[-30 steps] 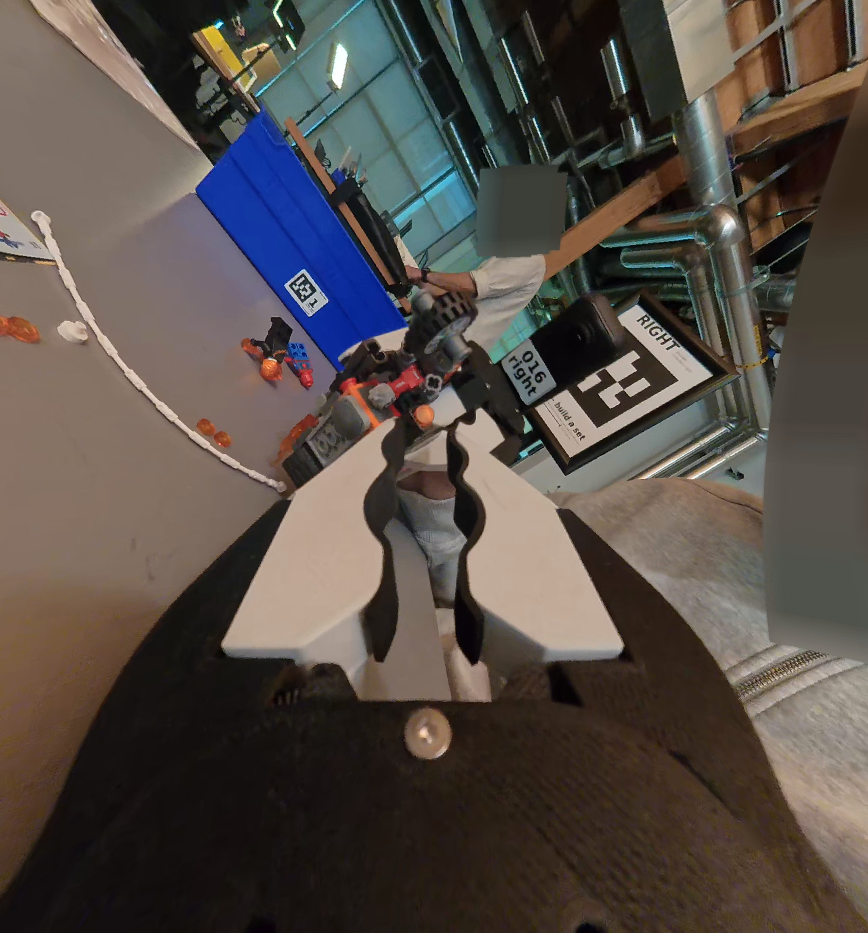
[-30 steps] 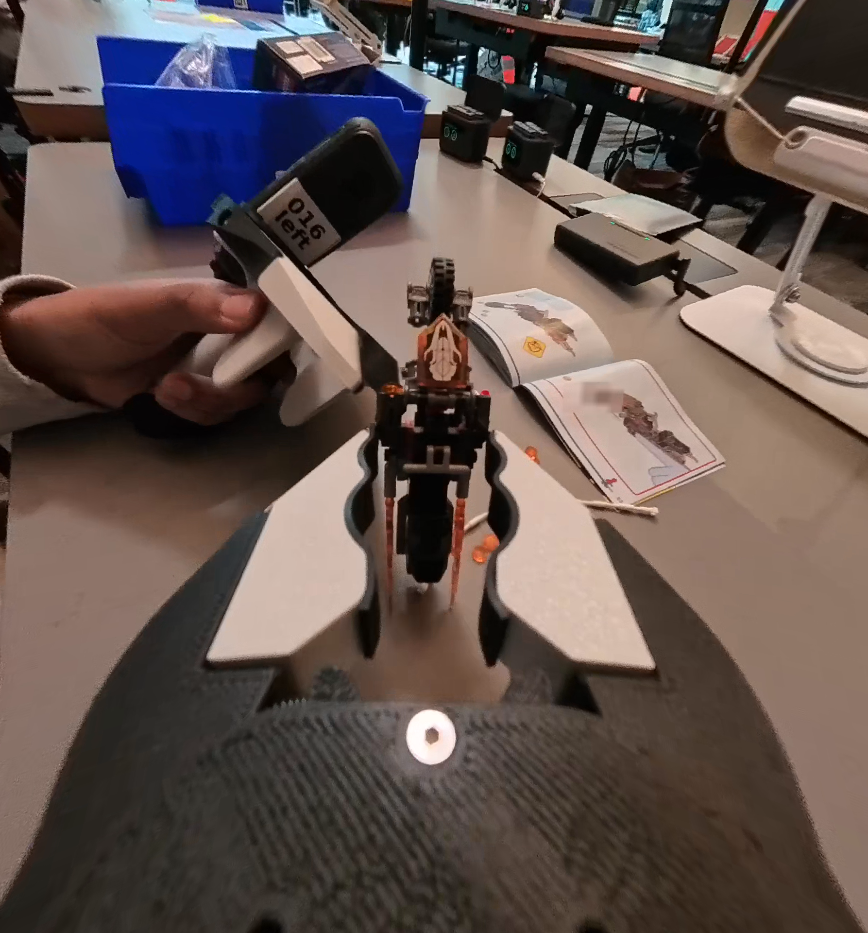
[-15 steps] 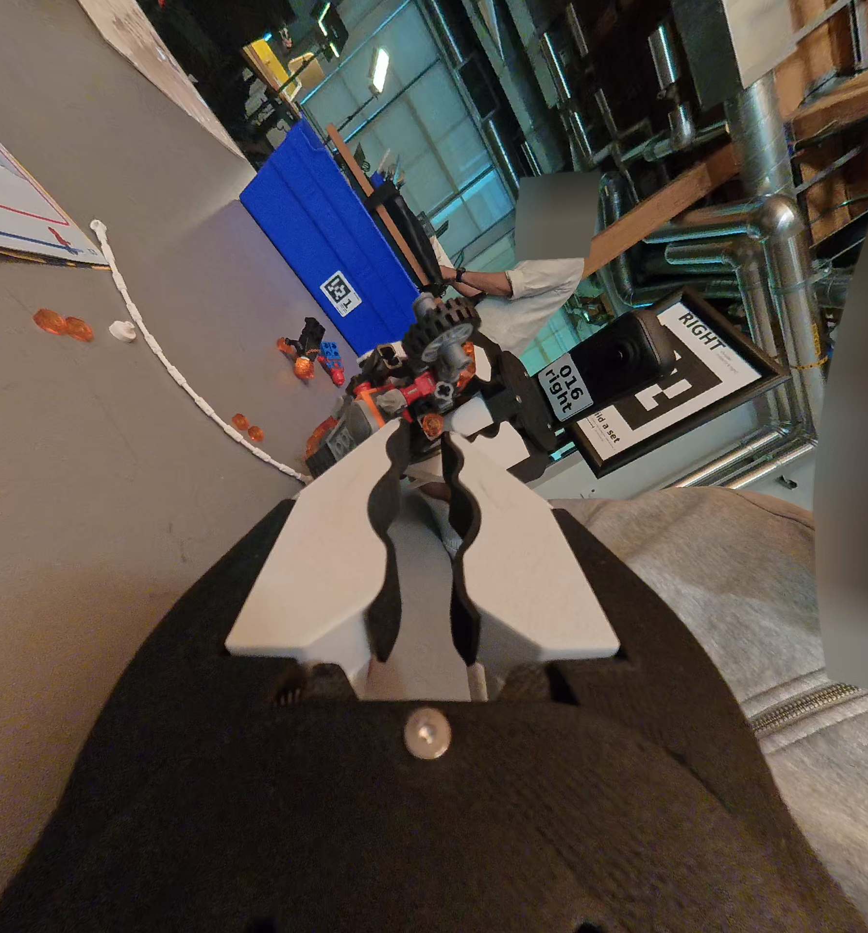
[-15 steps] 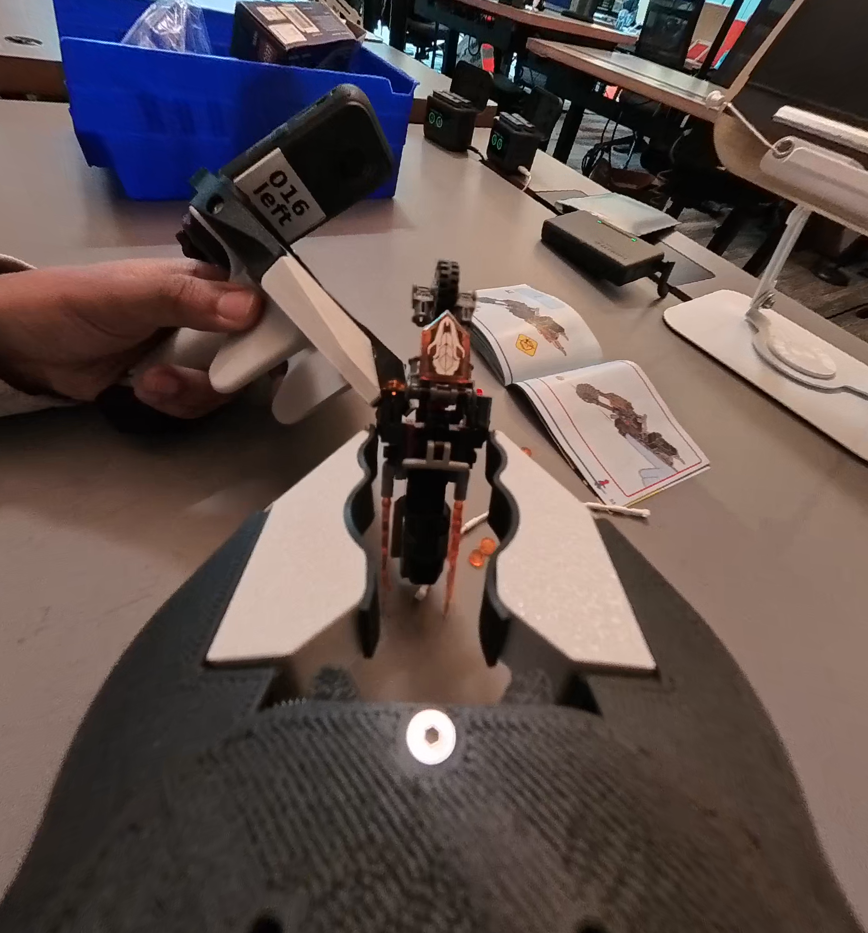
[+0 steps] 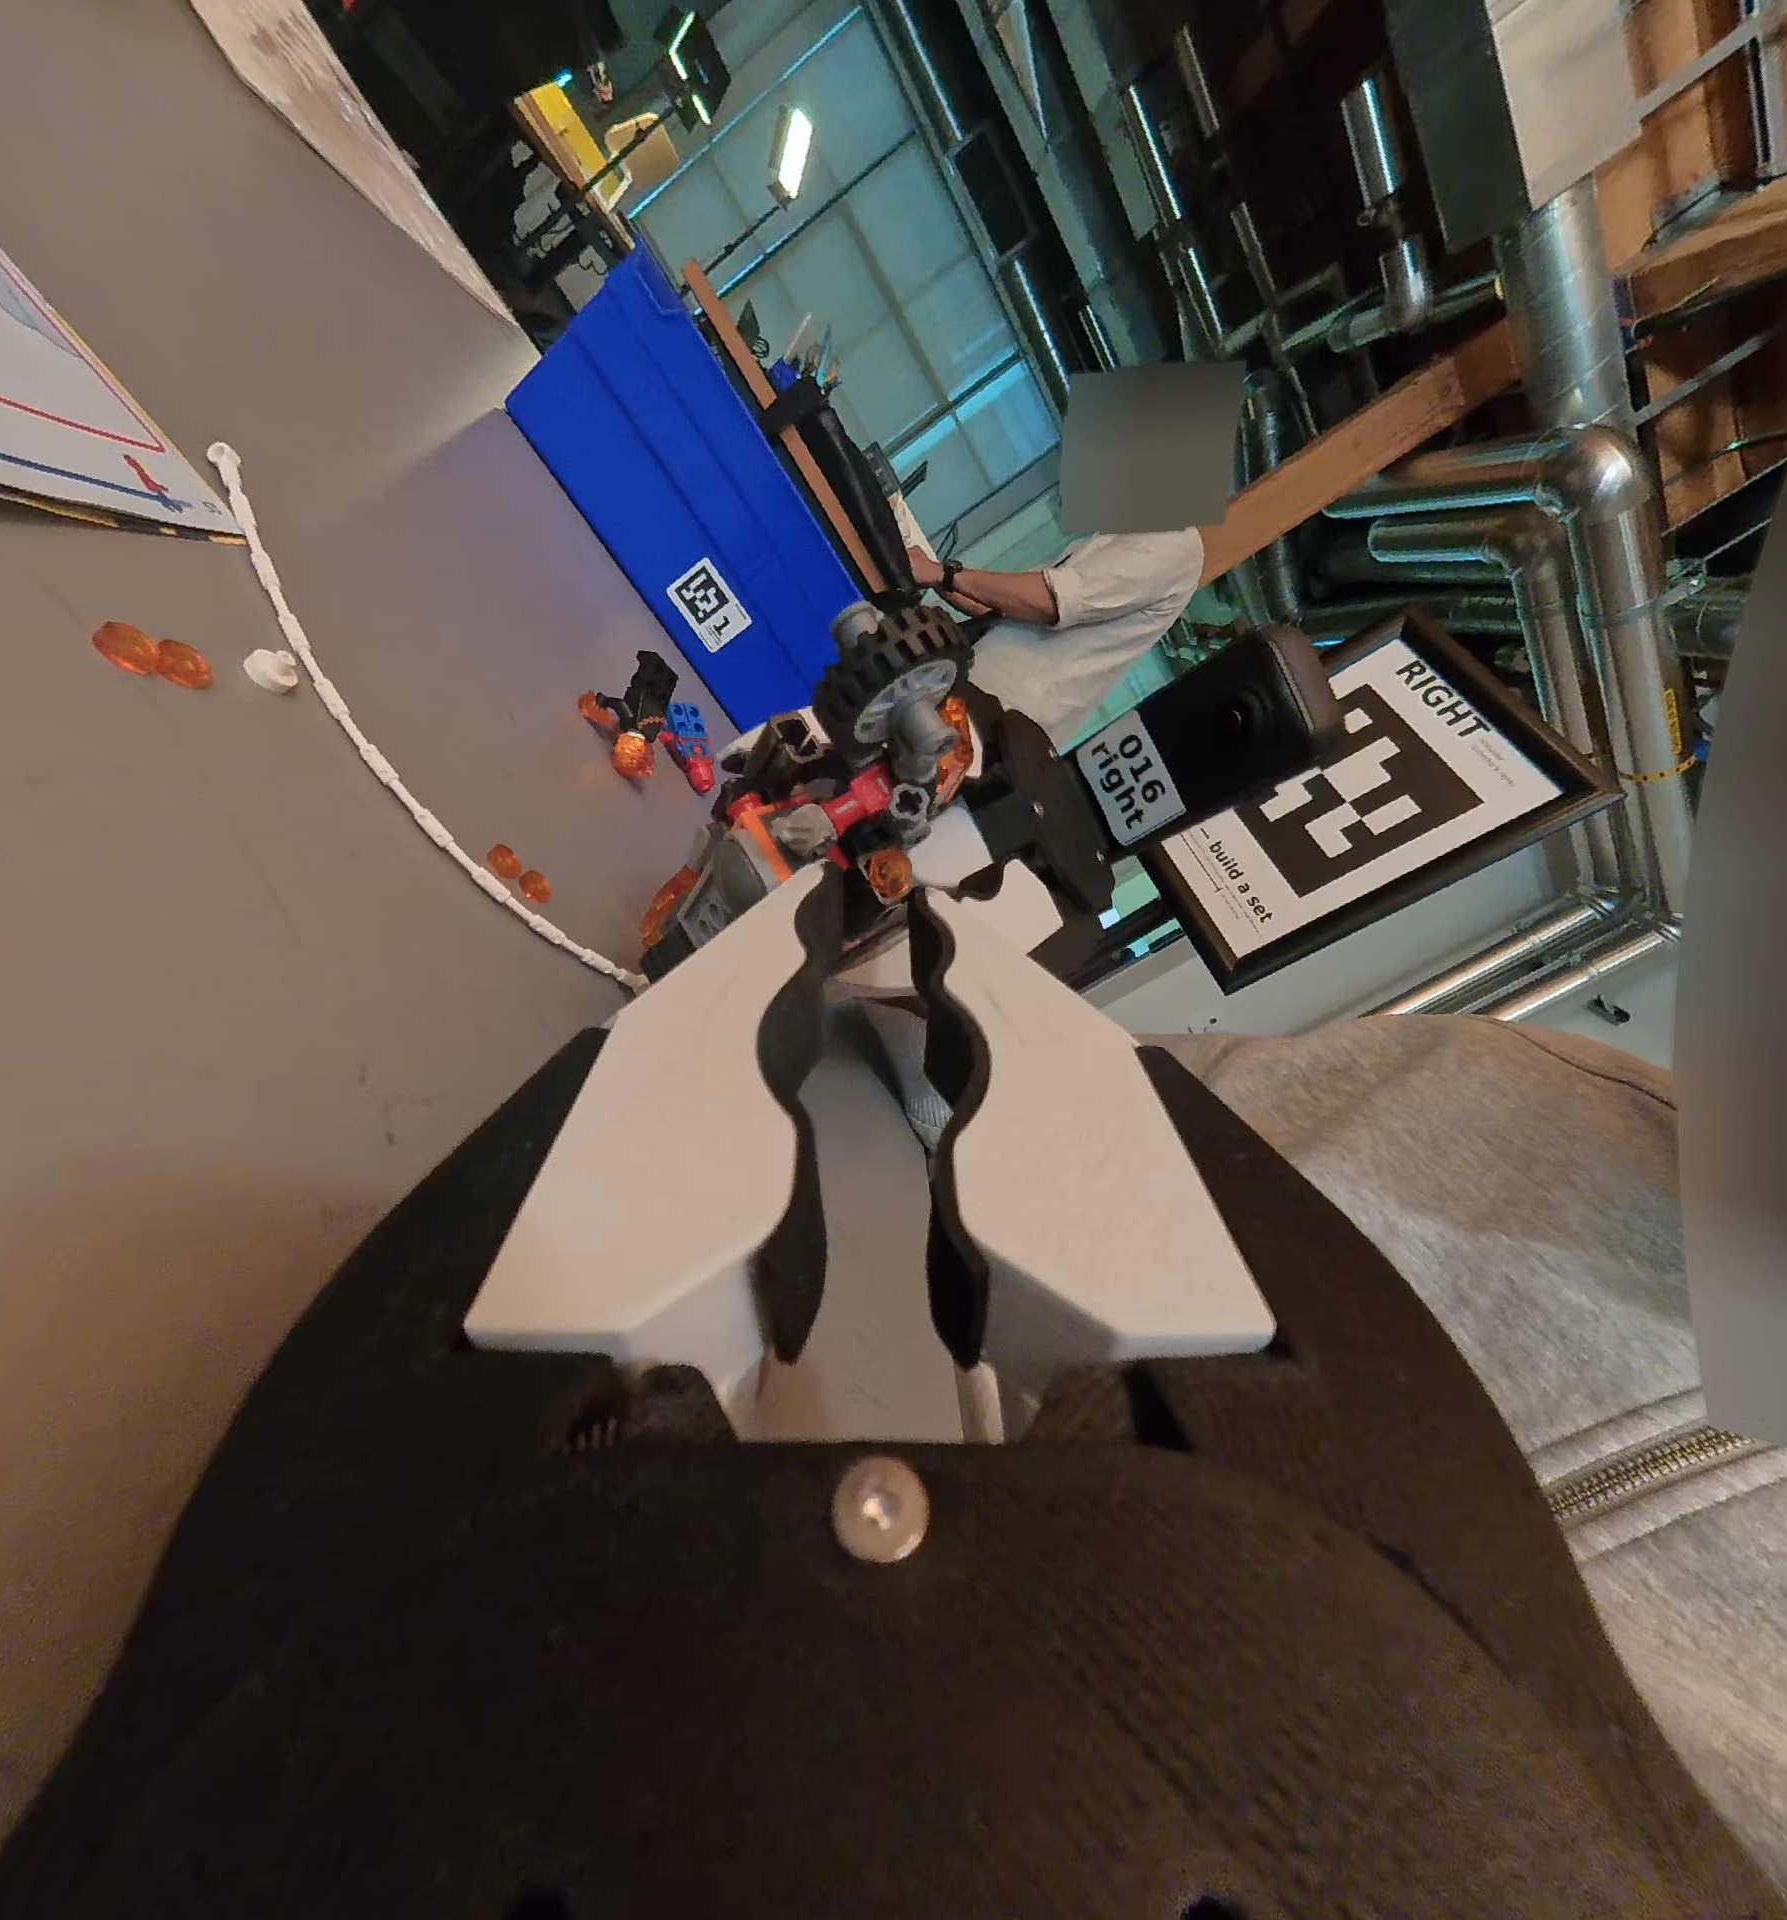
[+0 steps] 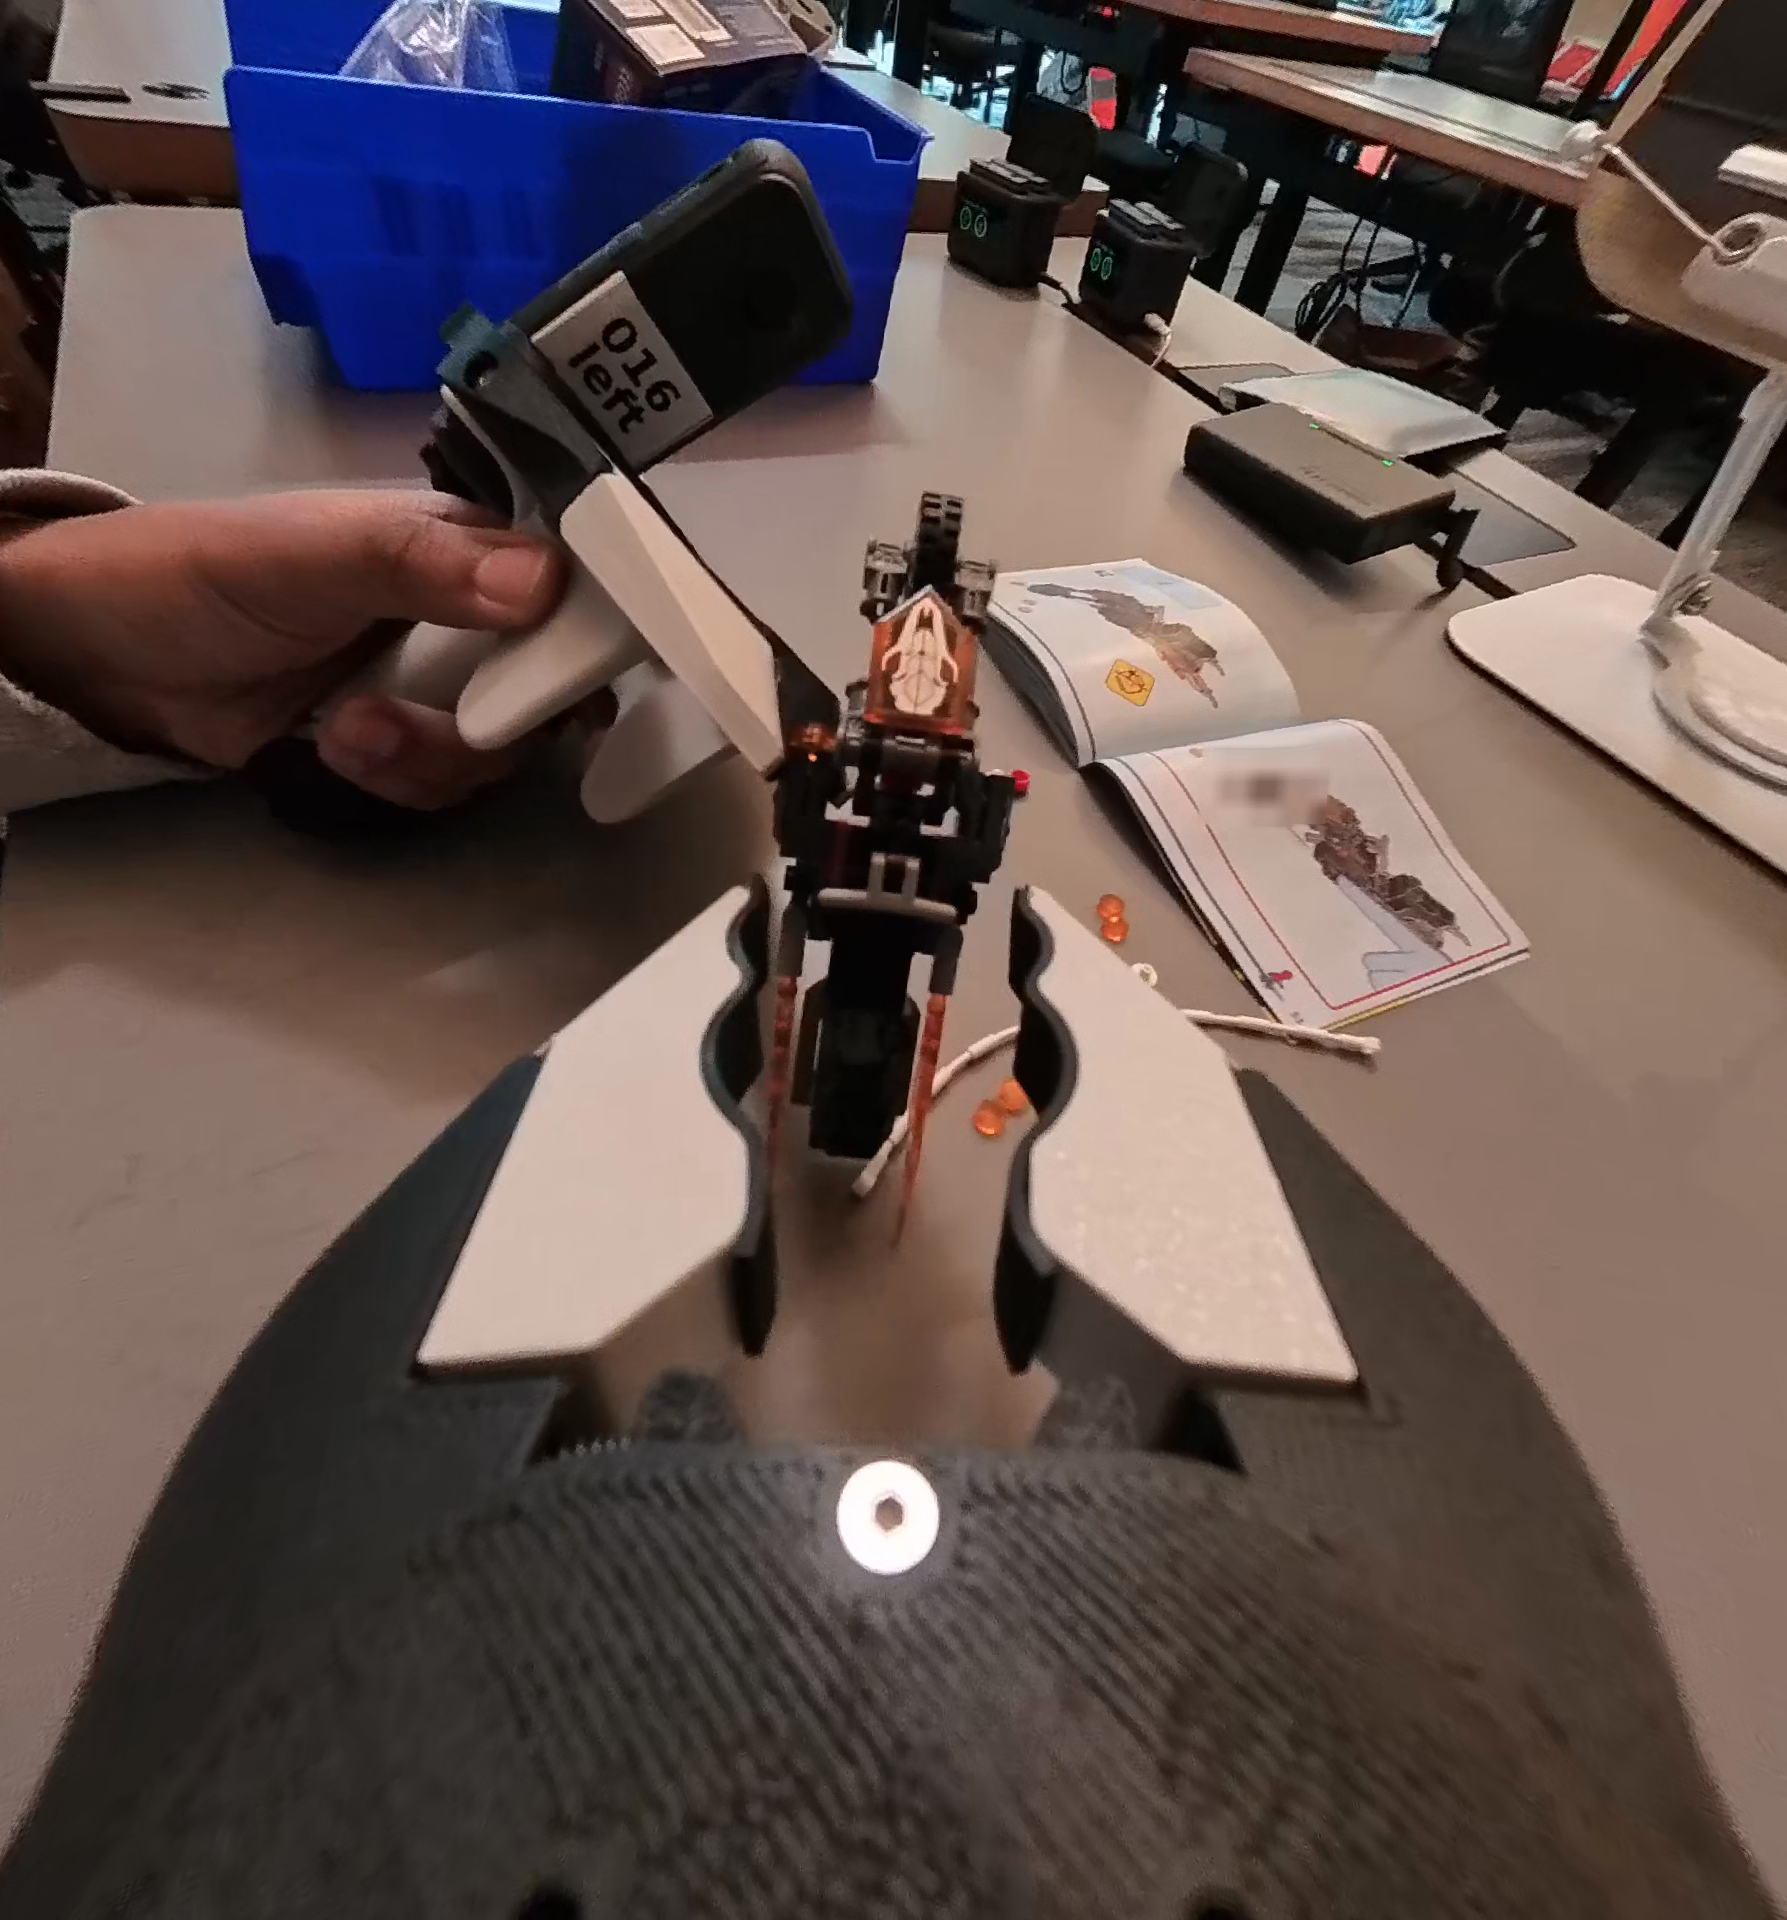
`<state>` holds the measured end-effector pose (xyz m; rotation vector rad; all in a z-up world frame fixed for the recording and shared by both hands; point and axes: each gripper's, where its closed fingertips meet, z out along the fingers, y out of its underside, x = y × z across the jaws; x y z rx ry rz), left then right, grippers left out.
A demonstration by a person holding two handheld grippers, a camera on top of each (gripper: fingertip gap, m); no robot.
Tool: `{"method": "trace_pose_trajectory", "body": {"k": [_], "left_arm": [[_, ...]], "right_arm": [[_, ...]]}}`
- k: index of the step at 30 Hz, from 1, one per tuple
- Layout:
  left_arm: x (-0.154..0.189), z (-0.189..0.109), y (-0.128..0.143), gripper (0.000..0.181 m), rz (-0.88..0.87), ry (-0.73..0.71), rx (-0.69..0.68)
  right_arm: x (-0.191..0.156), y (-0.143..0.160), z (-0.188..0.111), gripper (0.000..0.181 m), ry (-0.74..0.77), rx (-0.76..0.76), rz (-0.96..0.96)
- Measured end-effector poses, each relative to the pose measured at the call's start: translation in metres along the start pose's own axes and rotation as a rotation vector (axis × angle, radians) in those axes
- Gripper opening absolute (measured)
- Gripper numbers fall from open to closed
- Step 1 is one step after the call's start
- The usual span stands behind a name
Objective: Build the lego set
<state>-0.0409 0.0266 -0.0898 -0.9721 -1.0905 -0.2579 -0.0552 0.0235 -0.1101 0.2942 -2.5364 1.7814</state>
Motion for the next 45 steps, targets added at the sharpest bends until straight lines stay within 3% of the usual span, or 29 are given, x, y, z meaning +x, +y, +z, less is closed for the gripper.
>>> {"method": "trace_pose_trajectory", "body": {"k": [10, 24, 31, 37, 45], "left_arm": [[0.003, 0.002, 0.003, 0.010, 0.005, 0.017, -0.019], [0.020, 0.004, -0.002, 0.012, 0.103, 0.071, 0.009], [0.023, -0.001, -0.012, 0.012, 0.490, -0.175, 0.044], [0.018, 0.002, -0.010, 0.014, 0.787, -0.411, 0.002], [0.015, 0.008, -0.008, 0.029, 1.012, -0.591, -0.033]], "right_arm": [[-0.002, 0.001, 0.003, 0.038, 0.029, -0.014, -0.059], [0.009, -0.016, -0.008, 0.037, 0.032, 0.092, 0.107], [0.005, -0.023, -0.012, 0.037, -0.103, 0.164, 0.299], [0.002, -0.021, -0.011, 0.037, -0.134, 0.152, 0.336], [0.000, -0.018, -0.009, 0.037, -0.134, 0.132, 0.331]]}}
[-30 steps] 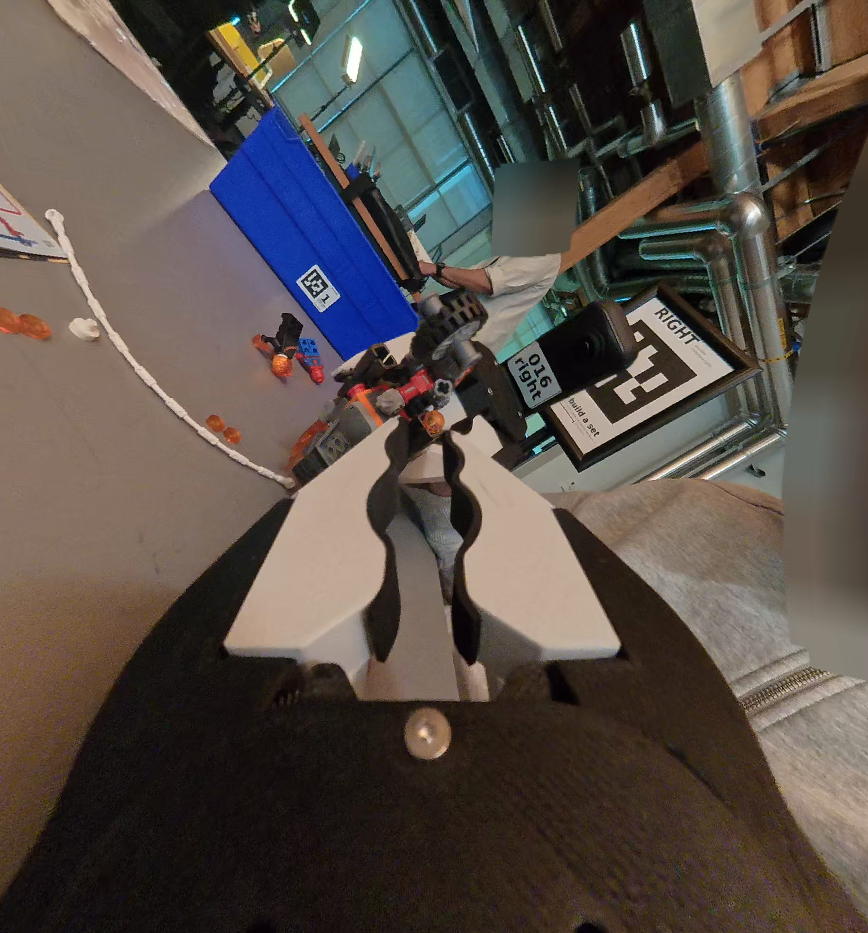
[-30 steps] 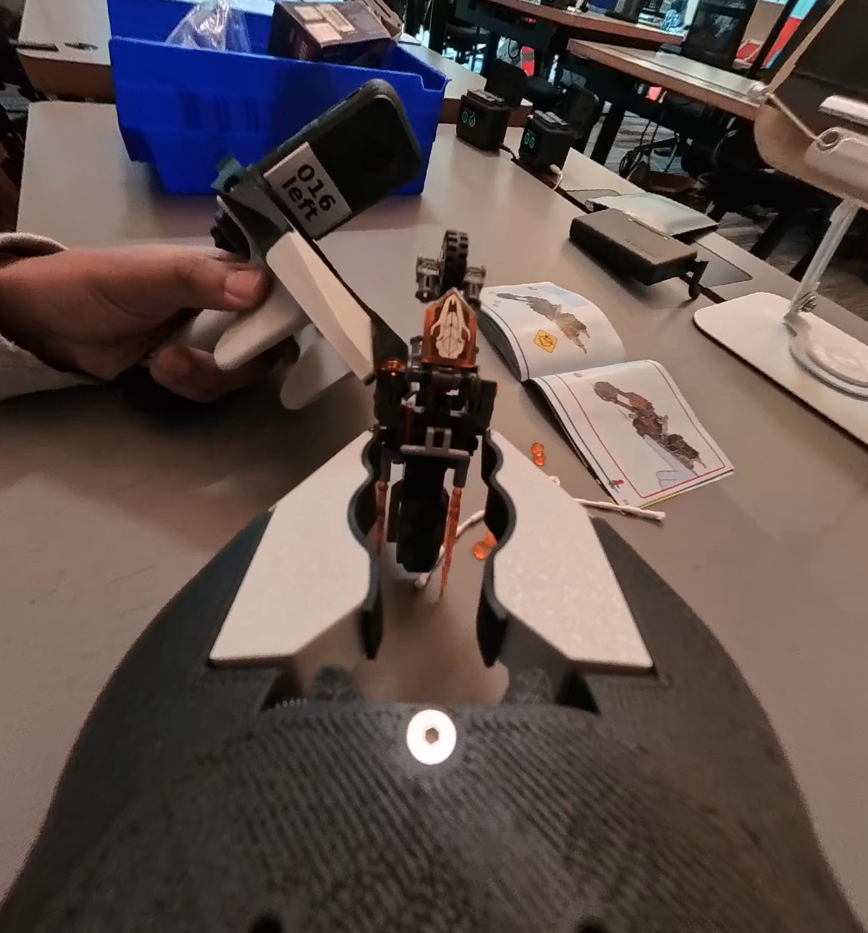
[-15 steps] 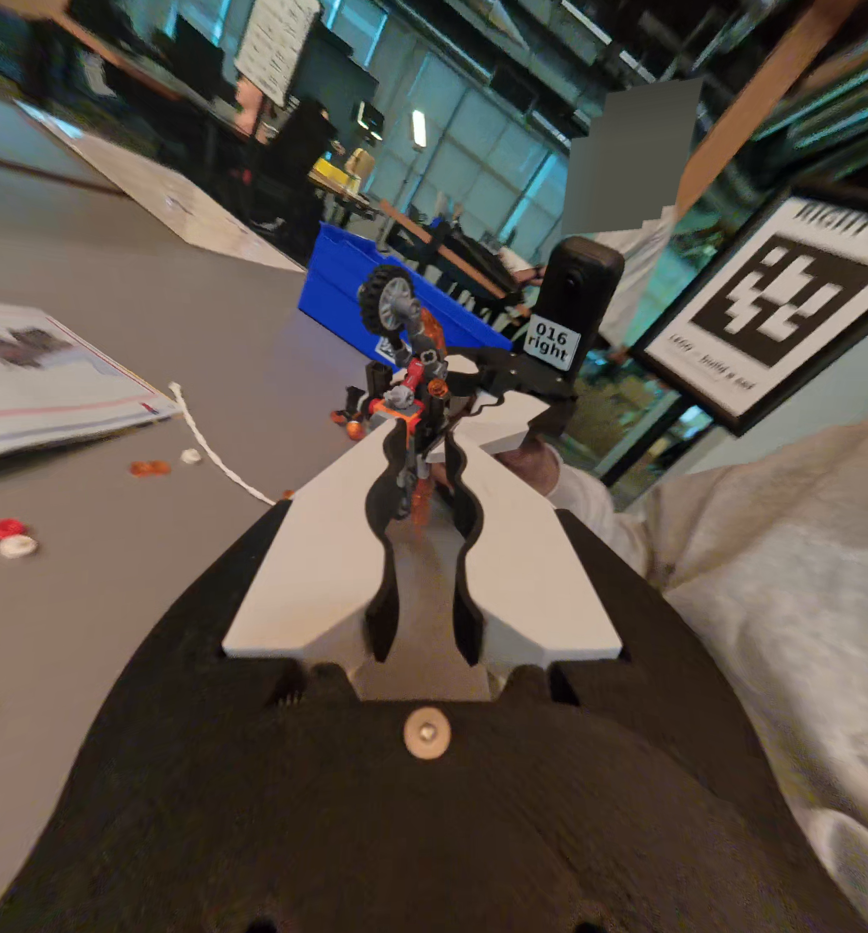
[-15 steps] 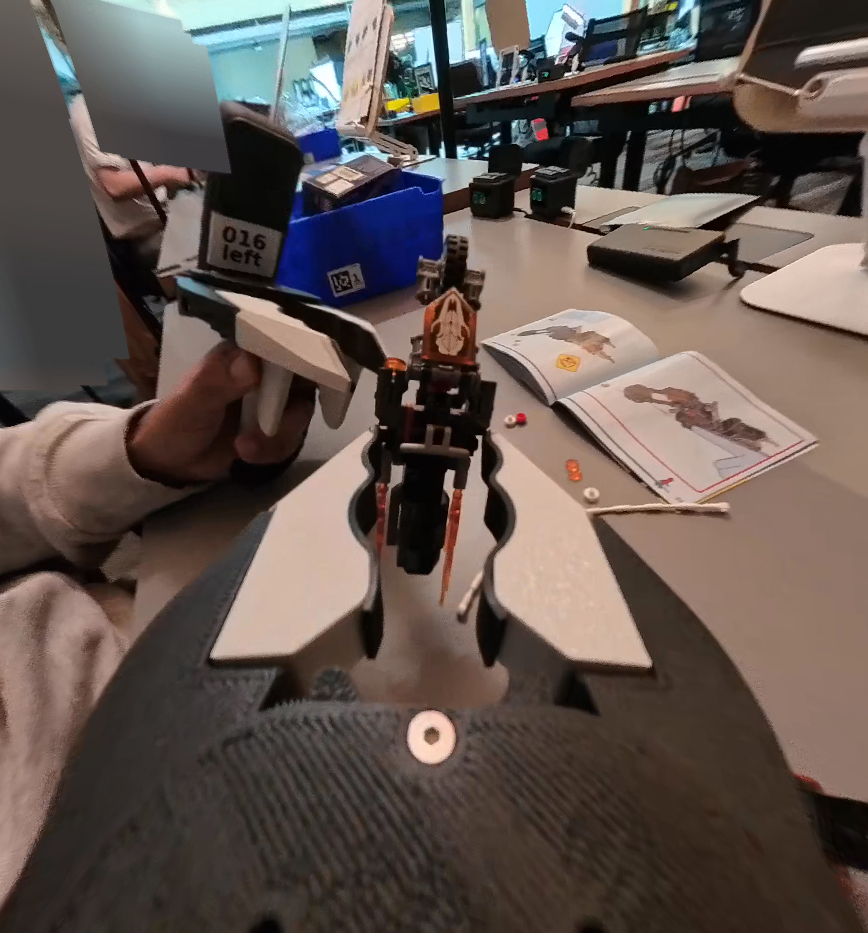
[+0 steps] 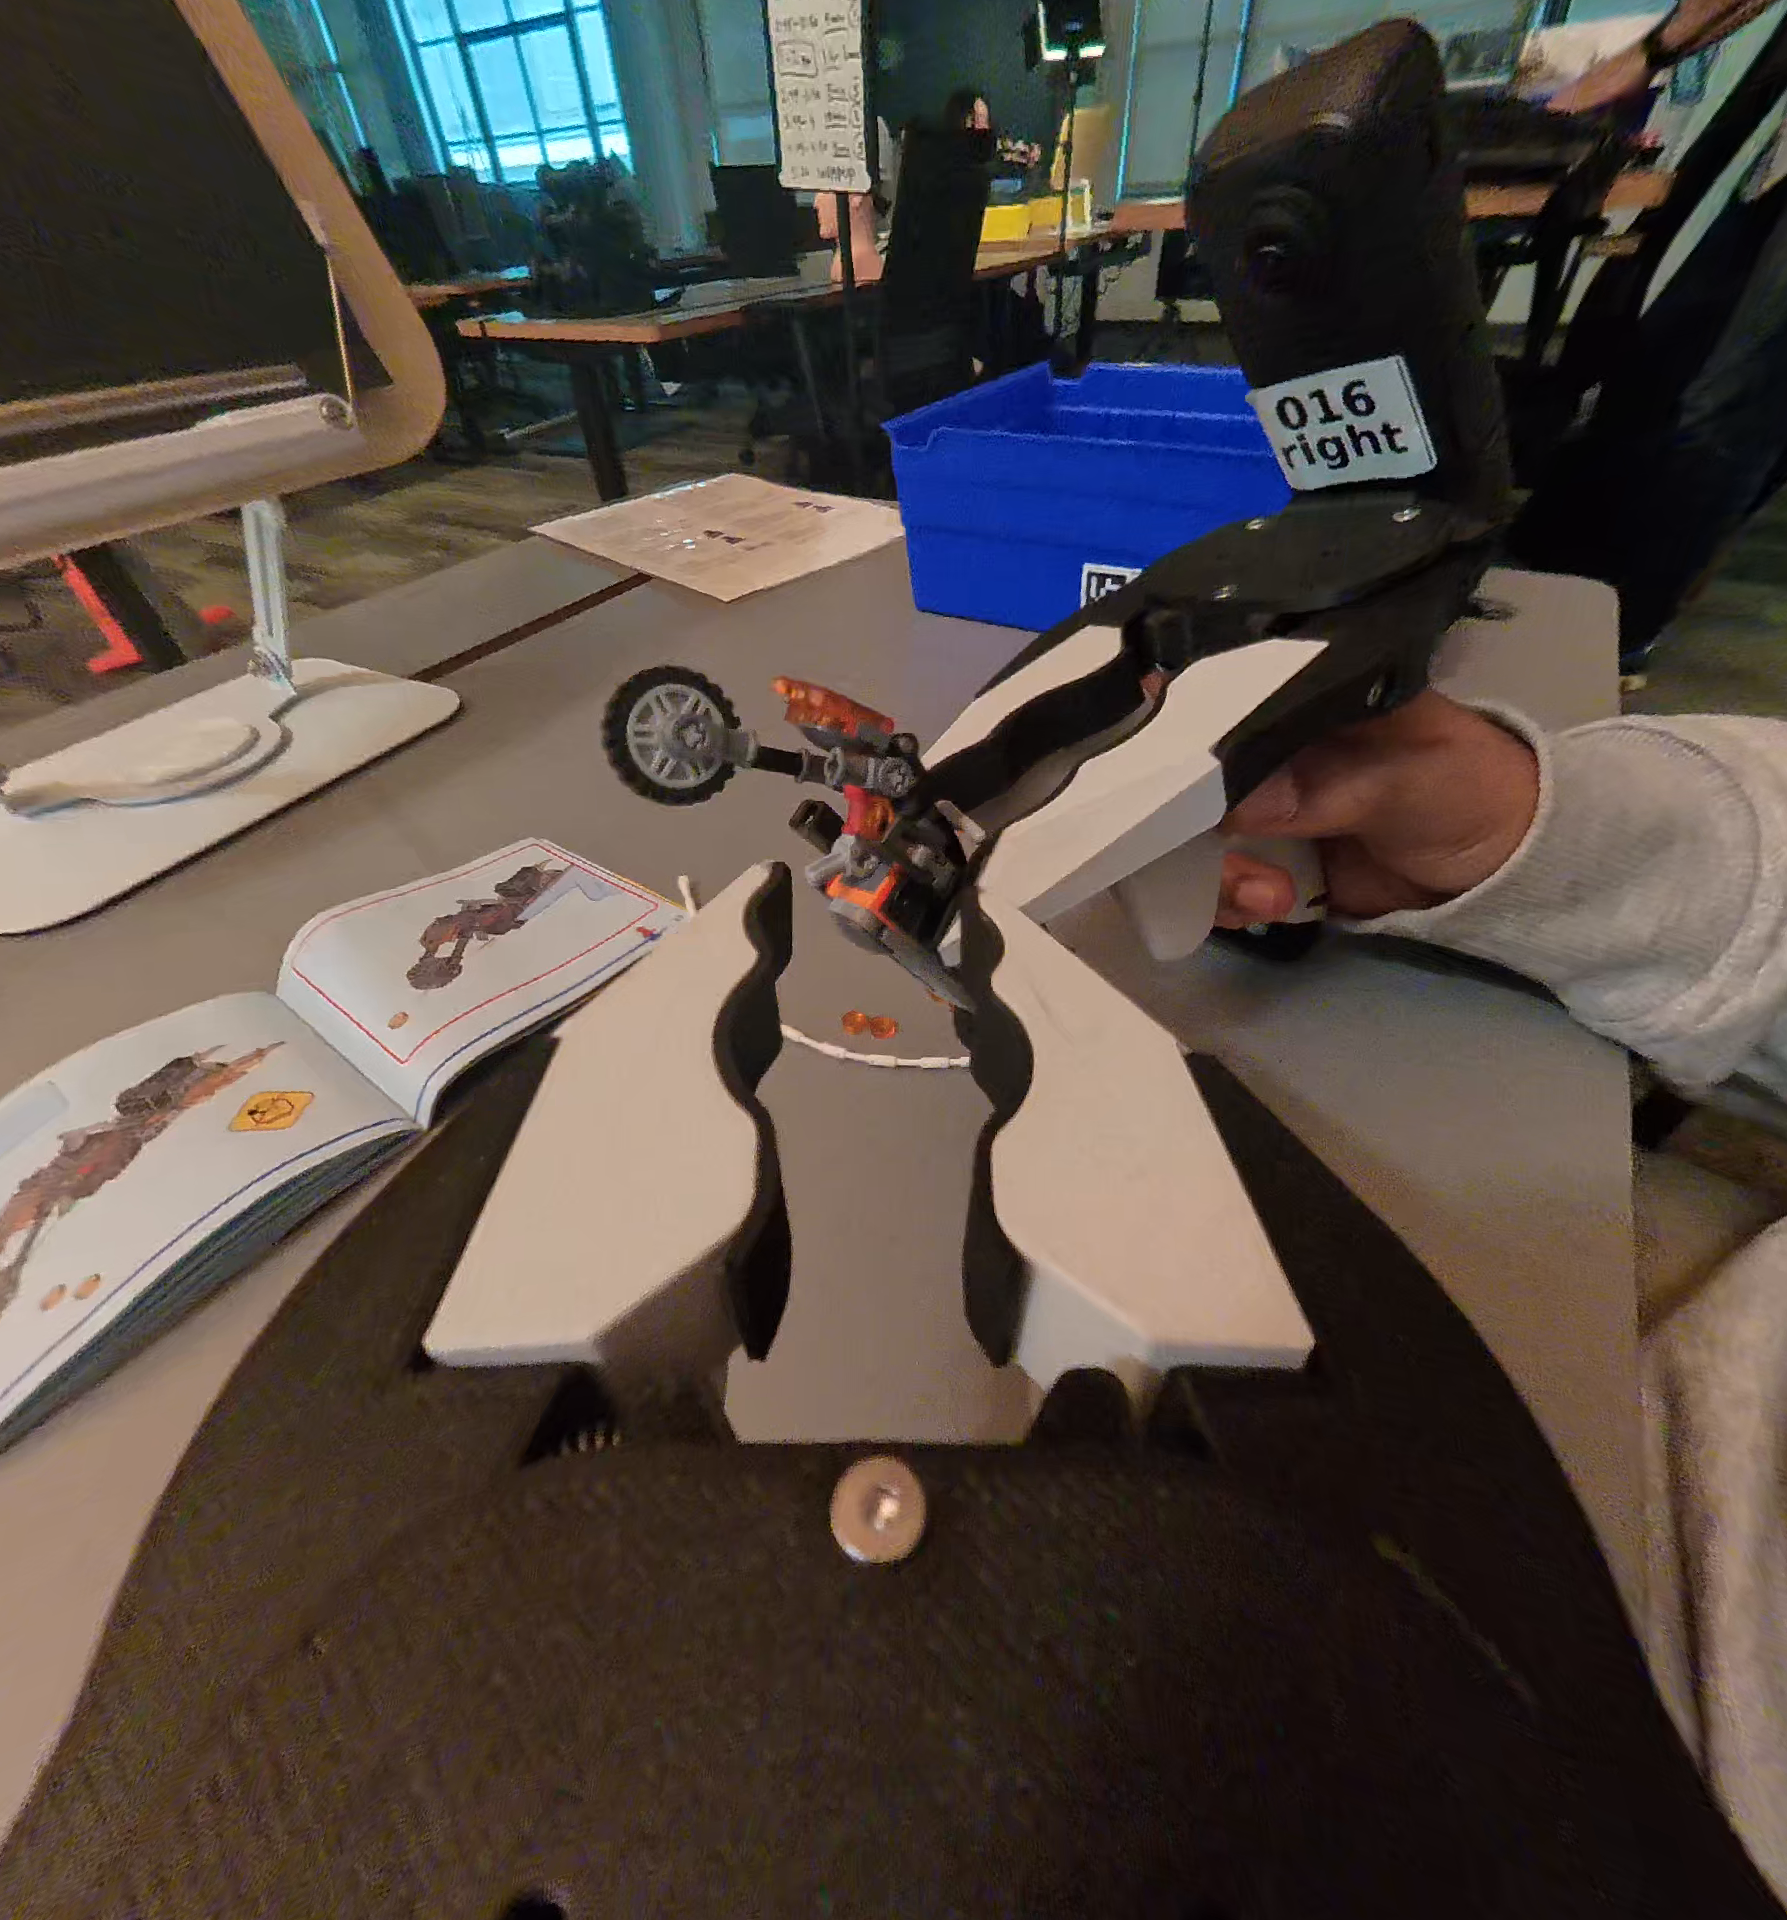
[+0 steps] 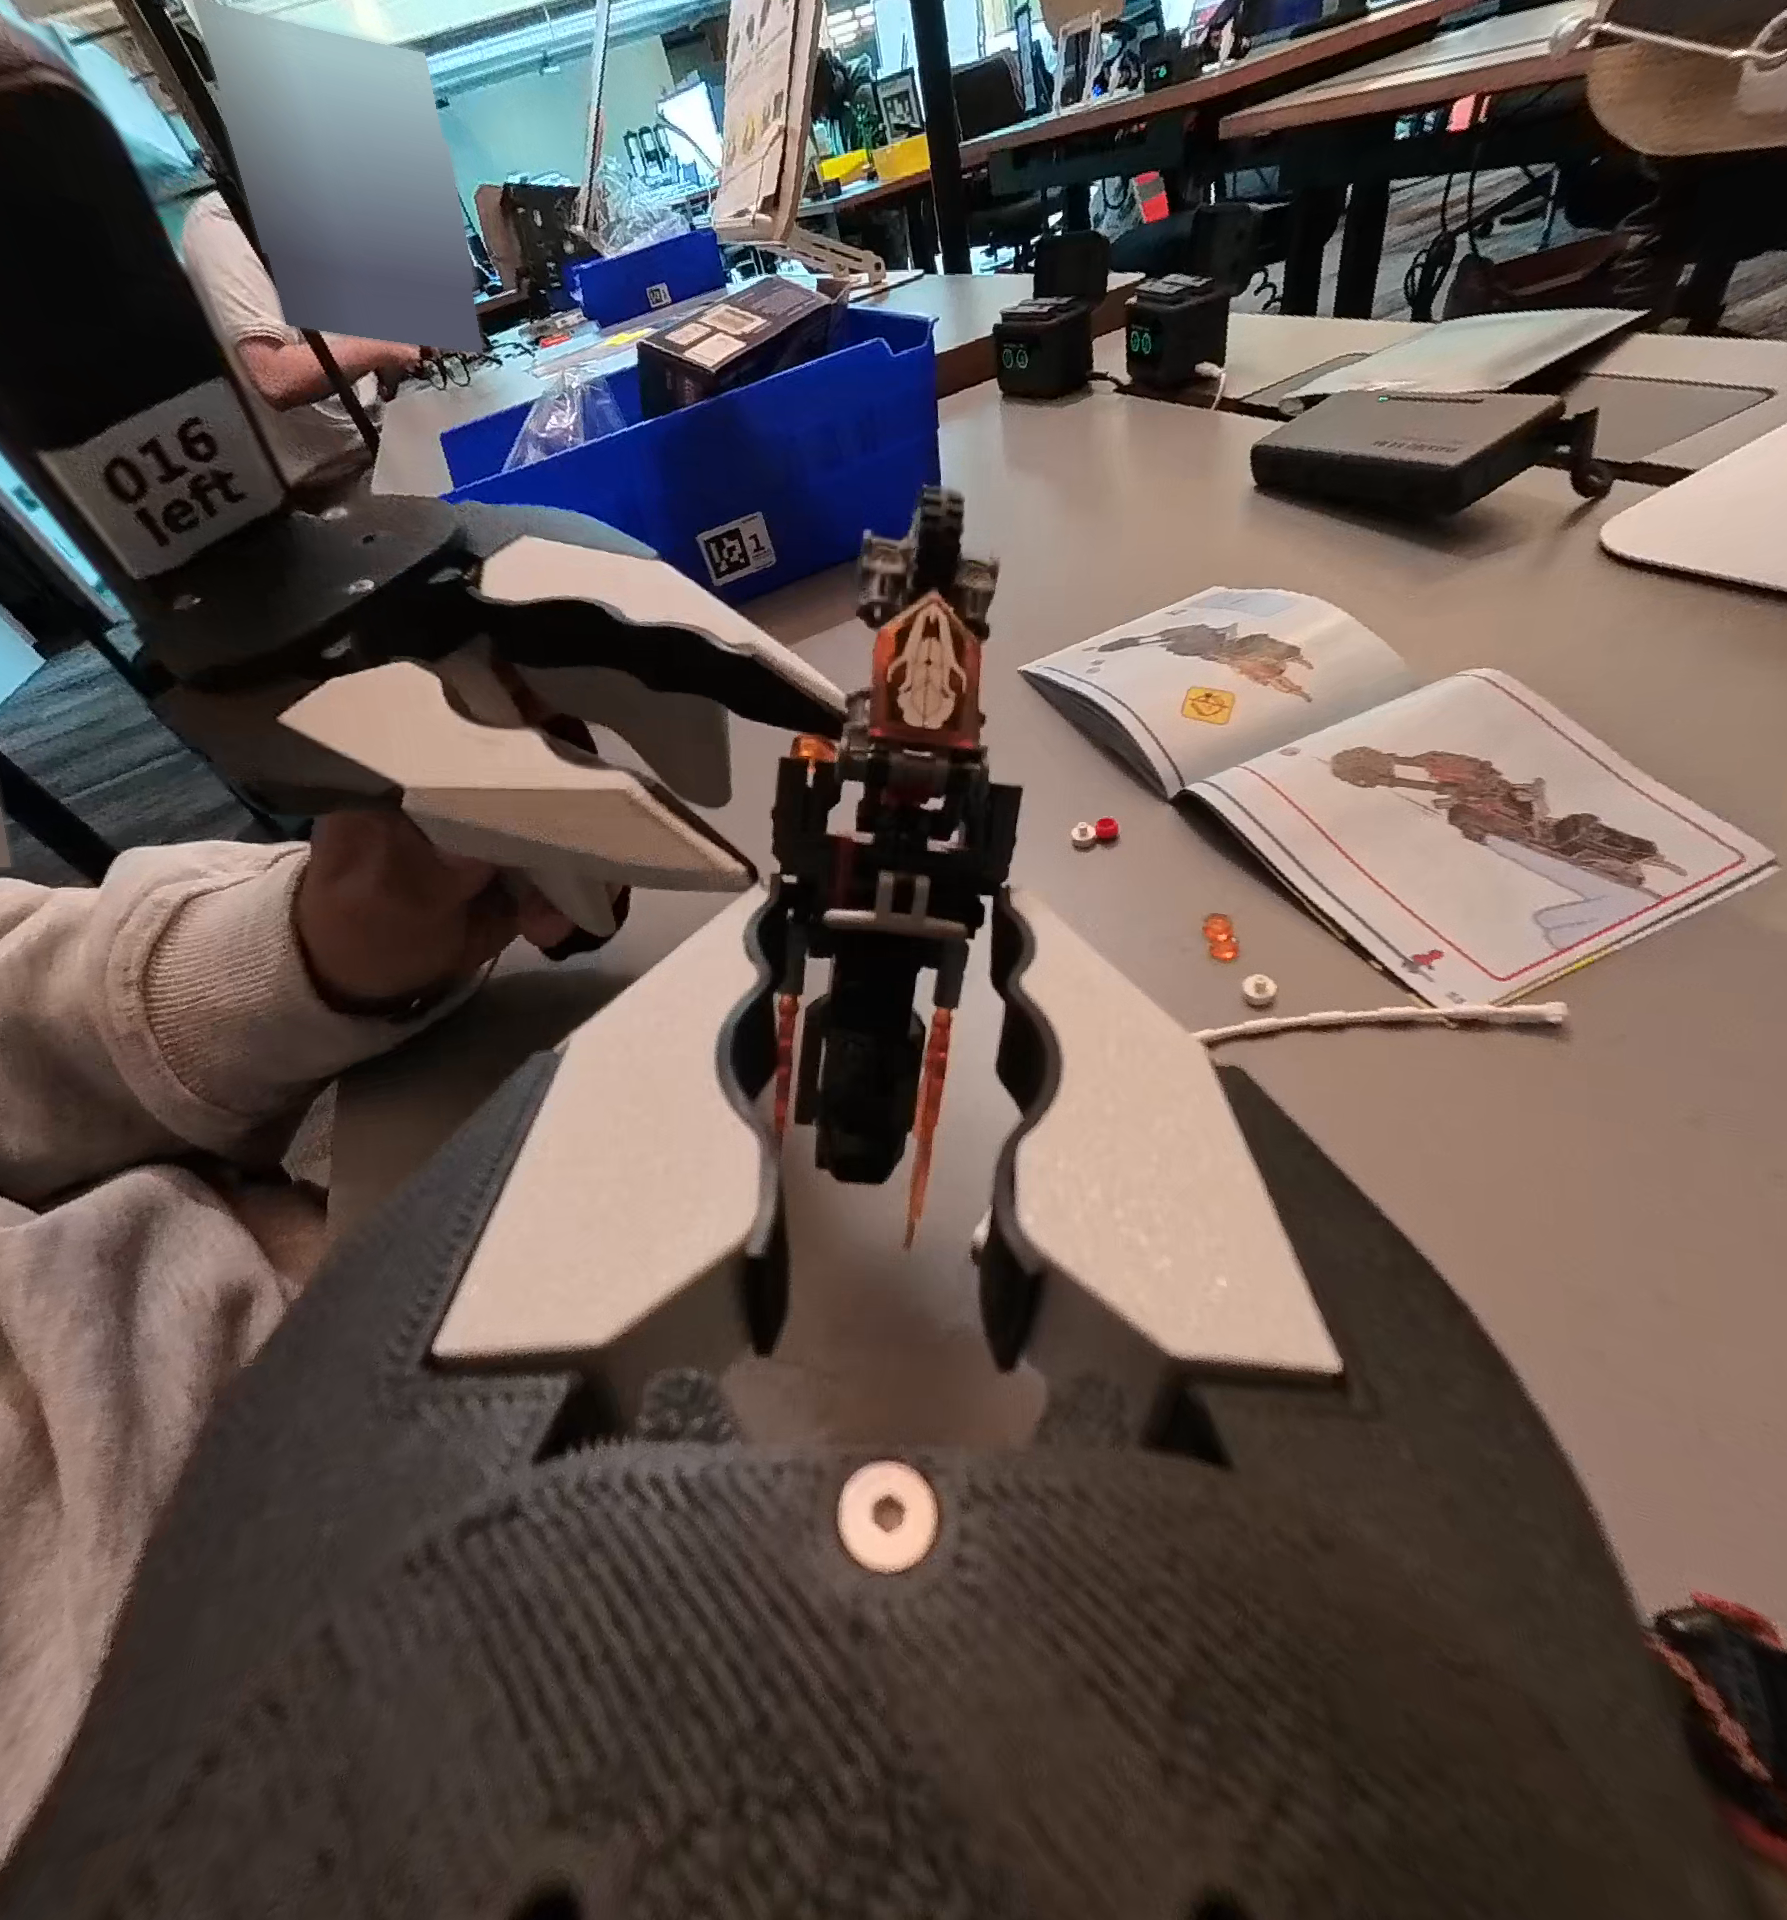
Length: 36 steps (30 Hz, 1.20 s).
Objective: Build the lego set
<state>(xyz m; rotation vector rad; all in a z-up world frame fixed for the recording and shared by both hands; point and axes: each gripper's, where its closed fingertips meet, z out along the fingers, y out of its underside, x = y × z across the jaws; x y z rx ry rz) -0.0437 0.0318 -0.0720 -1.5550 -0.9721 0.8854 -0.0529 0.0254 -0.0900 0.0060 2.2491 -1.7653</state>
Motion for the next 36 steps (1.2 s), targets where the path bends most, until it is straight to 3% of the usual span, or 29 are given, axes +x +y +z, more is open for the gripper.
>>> {"method": "trace_pose_trajectory", "body": {"k": [11, 36], "left_arm": [[0.0049, 0.0027, 0.0026, 0.015, 0.103, -0.041, -0.030], [0.0019, 0.0047, 0.0069, 0.020, 0.129, -0.065, -0.051]], "right_arm": [[0.0008, 0.0045, 0.0028, 0.037, 0.036, -0.032, -0.047], [0.0043, 0.0085, 0.0034, 0.037, 0.076, -0.062, -0.102]]}}
